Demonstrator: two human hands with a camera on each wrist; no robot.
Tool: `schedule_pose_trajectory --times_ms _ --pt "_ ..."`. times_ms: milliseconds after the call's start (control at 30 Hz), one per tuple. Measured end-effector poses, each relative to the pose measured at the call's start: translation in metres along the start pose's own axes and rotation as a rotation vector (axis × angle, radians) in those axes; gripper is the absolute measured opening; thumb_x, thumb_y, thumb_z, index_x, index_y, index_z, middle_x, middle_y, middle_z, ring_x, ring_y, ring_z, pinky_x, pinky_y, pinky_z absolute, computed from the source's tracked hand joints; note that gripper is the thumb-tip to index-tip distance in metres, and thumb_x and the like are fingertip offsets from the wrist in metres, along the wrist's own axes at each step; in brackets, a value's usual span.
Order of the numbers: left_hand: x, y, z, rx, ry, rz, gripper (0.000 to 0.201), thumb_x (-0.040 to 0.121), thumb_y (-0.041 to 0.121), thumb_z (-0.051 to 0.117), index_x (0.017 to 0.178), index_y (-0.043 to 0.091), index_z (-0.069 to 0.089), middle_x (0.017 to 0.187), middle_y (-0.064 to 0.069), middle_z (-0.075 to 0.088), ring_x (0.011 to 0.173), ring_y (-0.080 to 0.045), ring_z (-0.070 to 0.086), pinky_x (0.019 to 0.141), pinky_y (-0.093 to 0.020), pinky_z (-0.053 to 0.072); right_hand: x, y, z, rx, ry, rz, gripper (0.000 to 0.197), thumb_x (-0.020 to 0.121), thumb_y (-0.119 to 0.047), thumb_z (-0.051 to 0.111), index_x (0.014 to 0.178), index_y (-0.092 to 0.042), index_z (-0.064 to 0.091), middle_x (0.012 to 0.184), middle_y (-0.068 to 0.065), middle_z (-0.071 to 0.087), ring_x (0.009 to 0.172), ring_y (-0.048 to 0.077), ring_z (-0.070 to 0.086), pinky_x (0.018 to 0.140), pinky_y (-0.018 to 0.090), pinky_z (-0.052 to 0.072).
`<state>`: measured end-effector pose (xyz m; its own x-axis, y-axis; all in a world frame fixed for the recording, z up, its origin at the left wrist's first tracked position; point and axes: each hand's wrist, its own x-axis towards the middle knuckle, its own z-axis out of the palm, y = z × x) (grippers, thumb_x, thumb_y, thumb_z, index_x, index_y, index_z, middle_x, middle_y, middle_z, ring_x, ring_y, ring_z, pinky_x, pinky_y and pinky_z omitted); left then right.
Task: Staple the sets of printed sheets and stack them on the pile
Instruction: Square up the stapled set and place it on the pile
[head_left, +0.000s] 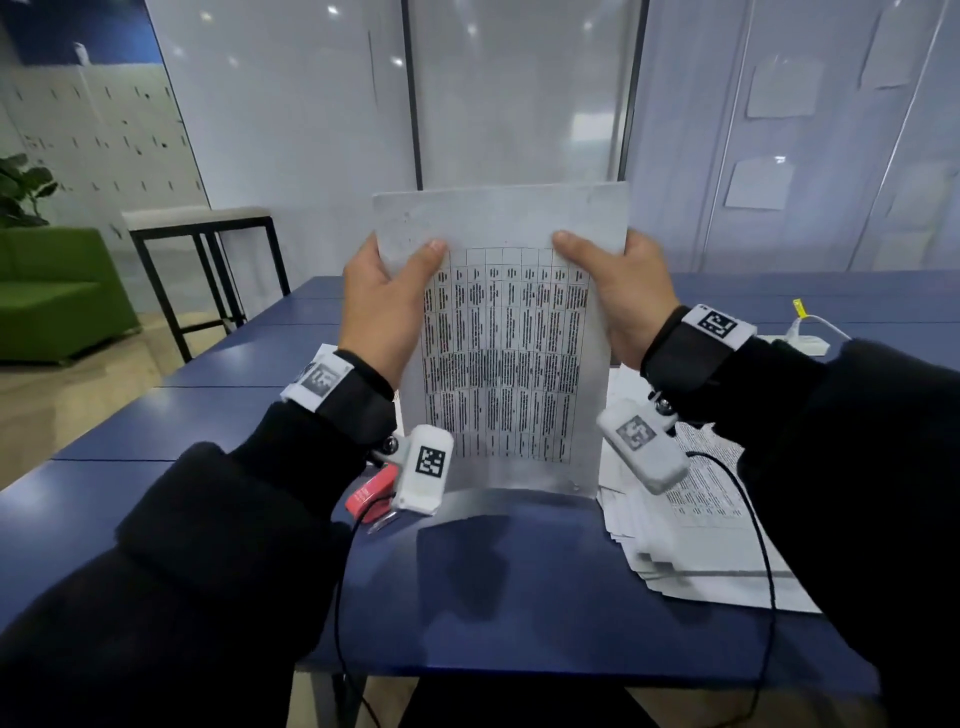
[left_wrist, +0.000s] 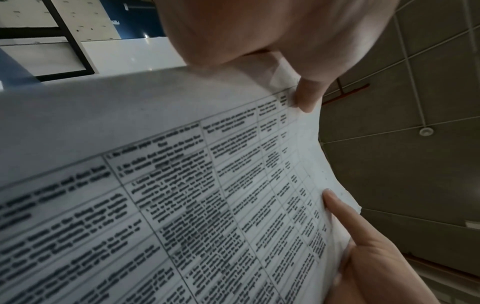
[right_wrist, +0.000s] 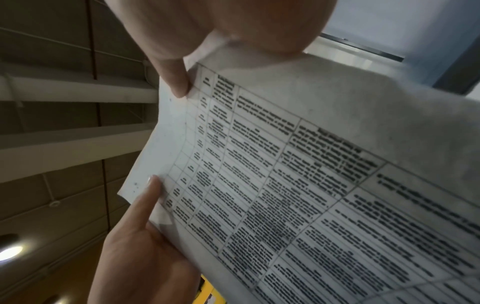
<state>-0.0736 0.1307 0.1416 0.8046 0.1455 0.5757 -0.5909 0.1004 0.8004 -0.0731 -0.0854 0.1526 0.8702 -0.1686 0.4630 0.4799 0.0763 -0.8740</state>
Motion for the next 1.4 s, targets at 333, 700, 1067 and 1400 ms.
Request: schedule_pose_trajectory --times_ms 333,700,1067,1400 --pt "-0.019 -0.023 -0.006 0.002 0.012 -0.097 0.026 0.1 0.018 0.068 0.124 0.008 0.071 0.113 0.001 0.079 0.109 -0.013 0.073 0.095 -0.031 0.056 -0.015 0.024 -0.005 -0.014 0.011 0.028 0.013 0.09 -0.012 0.078 0.103 -0.009 0.076 0.105 0.005 0.08 0.106 0.022 0.075 0.104 0.044 0.055" --pt "-0.039 -0.035 -0.015 0.043 -0.008 -0.177 0.029 0.098 0.027 0.07 0.125 0.015 0.071 0.116 0.006 0.078 0.109 -0.01 0.072 0.101 -0.037 0.056 -0.029 0.038 -0.011 0.018 -0.012 0.073 0.021 0.088 -0.018 0.082 0.107 -0.011 0.076 0.109 0.008 0.079 0.108 0.027 0.074 0.104 0.053 0.054" --pt "-0.058 -0.061 -0.025 0.128 -0.04 -0.221 0.018 0.1 0.037 0.067 0.113 0.027 0.073 0.112 0.01 0.077 0.109 -0.007 0.071 0.095 -0.031 0.054 -0.037 0.058 -0.012 -0.044 -0.015 0.055 0.007 0.089 -0.016 0.08 0.096 -0.016 0.076 0.099 0.003 0.08 0.099 0.016 0.075 0.092 0.03 0.058" --pt "-0.066 -0.066 -0.025 0.168 -0.078 -0.219 0.019 0.102 0.038 0.063 0.117 0.029 0.072 0.116 0.01 0.077 0.112 -0.009 0.07 0.101 -0.042 0.055 -0.044 0.073 -0.019 -0.07 -0.027 0.086 0.021 0.09 -0.018 0.08 0.108 -0.01 0.075 0.108 0.006 0.079 0.105 0.02 0.074 0.096 0.034 0.058"
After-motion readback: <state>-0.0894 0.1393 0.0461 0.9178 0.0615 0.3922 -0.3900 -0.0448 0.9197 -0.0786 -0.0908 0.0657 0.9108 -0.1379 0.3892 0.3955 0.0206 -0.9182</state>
